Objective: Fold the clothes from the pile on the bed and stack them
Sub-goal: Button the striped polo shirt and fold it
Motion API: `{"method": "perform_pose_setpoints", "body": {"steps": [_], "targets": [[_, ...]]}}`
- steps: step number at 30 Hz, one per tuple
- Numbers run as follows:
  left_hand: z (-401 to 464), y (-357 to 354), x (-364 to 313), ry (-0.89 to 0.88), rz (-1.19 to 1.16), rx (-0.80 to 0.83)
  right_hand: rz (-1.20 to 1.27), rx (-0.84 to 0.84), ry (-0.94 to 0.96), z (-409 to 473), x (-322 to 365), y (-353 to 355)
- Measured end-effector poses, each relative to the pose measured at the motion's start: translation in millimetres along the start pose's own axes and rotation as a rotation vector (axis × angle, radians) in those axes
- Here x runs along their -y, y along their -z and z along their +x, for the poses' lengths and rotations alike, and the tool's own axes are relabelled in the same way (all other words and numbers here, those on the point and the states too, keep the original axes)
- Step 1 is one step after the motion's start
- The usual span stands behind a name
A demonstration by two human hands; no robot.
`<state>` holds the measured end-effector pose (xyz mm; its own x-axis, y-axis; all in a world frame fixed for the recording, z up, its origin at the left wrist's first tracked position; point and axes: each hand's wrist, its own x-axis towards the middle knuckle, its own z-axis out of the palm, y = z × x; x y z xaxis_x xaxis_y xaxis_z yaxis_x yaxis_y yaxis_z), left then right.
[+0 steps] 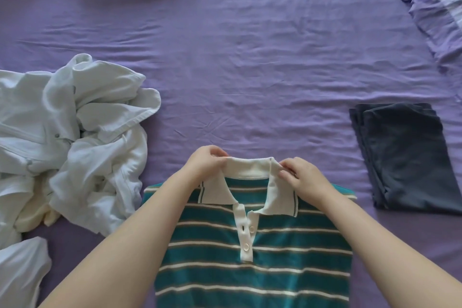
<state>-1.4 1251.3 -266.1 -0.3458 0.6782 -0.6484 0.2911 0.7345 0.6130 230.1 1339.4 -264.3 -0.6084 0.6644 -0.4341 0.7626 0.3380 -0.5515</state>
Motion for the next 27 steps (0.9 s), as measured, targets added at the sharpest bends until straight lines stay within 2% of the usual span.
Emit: {"method": "perform_pose_setpoints", "body": {"steps": [3,4,7,10,13,16,19,22,23,25,27], "targets": [[-1,4,2,-0.083,-0.146,0.04,0.149,-0.163,0.008,-7,-6,1],[-2,5,2,-0.094,-0.117,0.017,0.157,-0.184,0.003,-8,-7,0],[-1,7,6,-0.025,0.183,-0.183,0.055,-0.193,-0.015,-5,-6,-8],[-7,9,12,0.076,0.29,-0.228,-0.041,-0.283,0.079,3,10,-16],[-10,8,20,0.061,0.205,-0.22,-0.089,-0.256,0.236,20,41,-28],[-13,4,24,-0.019,0.042,-0.225,-0.099,-0.201,0.304,42,69,-46],[-21,-3,23,-0.131,-0.07,-0.217,-0.127,-0.161,0.262,60,80,-60],[-21,-4,30,-0.159,0.083,-0.202,-0.109,-0.178,0.153,71,82,-61],[-21,-4,31,-0.153,0.161,-0.247,-0.071,-0.193,0.13,73,83,-59],[-26,-7,33,-0.192,0.263,-0.478,0.034,-0.188,0.128,72,85,-56],[-36,-15,31,-0.37,0.324,-0.754,0.139,-0.217,0.168,54,83,-51]]}}
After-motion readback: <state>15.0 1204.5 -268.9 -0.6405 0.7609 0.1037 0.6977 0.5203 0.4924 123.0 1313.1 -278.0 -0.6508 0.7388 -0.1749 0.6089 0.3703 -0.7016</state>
